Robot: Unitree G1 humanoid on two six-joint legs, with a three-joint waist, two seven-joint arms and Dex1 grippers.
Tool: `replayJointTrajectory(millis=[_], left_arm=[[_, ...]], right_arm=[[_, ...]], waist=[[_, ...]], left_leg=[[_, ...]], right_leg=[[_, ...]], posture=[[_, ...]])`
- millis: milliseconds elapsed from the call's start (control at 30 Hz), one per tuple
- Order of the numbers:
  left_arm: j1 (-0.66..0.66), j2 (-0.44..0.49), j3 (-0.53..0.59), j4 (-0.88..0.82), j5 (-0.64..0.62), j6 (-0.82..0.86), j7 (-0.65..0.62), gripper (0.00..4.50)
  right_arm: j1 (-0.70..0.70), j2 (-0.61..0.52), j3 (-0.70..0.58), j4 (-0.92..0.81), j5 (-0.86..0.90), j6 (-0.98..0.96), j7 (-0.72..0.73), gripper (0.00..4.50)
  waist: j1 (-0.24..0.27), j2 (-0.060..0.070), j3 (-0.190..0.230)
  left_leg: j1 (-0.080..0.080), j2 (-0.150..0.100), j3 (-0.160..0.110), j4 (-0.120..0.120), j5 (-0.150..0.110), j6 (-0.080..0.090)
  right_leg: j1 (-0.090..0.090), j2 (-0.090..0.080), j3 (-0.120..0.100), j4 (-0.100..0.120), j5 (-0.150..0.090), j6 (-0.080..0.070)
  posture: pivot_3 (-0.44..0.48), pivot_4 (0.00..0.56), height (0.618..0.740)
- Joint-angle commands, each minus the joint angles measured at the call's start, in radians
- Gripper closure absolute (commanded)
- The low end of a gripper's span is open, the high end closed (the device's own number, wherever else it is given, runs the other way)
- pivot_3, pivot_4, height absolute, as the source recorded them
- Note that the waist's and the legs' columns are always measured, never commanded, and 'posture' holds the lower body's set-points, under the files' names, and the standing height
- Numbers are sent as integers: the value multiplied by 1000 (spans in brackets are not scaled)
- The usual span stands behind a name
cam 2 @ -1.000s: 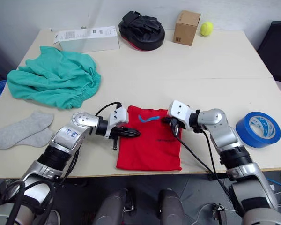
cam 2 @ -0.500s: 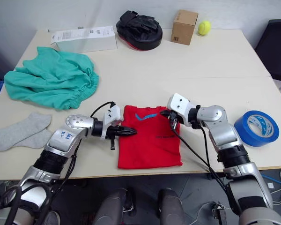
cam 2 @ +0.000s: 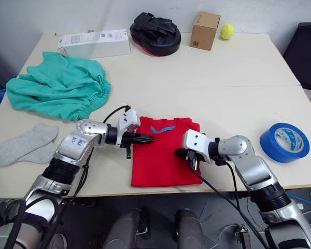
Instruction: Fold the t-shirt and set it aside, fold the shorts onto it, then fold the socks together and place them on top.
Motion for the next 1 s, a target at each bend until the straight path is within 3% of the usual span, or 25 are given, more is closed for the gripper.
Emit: replayJointTrajectory(millis=[33,133,267,467,633,833,933,1000], left_arm=[[-81,-28,33,171,75,-60,131,4466],[-121,-38,93,272,68,-86,205,4466],[-101,-26,164,242,11,-46,181,4466],[34,39,197,-8,-101,70,24,4466],[59,38,238,-139,-147,131,50,4466],[80,69,268,-370,-309,274,-32,4466],[113,137,280,-513,-420,347,-116,3899],[126,170,282,-557,-455,366,-136,3263]], right_arm=[[32,-17,29,1,-32,-4,11,4500],[42,-11,19,-3,-33,-5,-3,4500],[60,-11,11,-11,-35,-13,-21,4500],[72,18,-38,-28,-8,-30,-73,4500],[73,37,-123,-71,49,8,-121,4500],[122,1,-274,-237,217,276,-149,4500],[164,-30,-425,-341,389,558,-185,3915],[178,-43,-485,-380,463,669,-207,3212]], waist=[[8,-2,-1],[14,-2,-2],[14,-2,-2],[12,-3,-2],[19,-3,-1],[16,-2,-1],[15,-2,-1],[13,-2,-1]], left_leg=[[0,0,0,1,0,0],[1,0,0,1,0,0],[1,0,-1,0,-1,-1],[1,1,0,0,-1,-1],[0,0,-1,0,-1,-2],[-1,0,-1,-2,-1,-2],[-1,1,-1,-3,-1,-2],[-1,1,-1,-3,-1,-2]], right_leg=[[0,0,0,0,0,0],[0,-1,0,1,0,0],[0,-1,0,2,0,0],[0,0,0,1,0,0],[0,-1,0,1,0,0],[-1,-1,0,0,0,0],[0,0,0,-3,0,0],[0,1,0,-4,0,0]], posture=[[0,150,740],[0,150,740],[0,150,740],[0,150,740],[0,150,740],[0,150,740],[0,150,740],[0,150,740]])
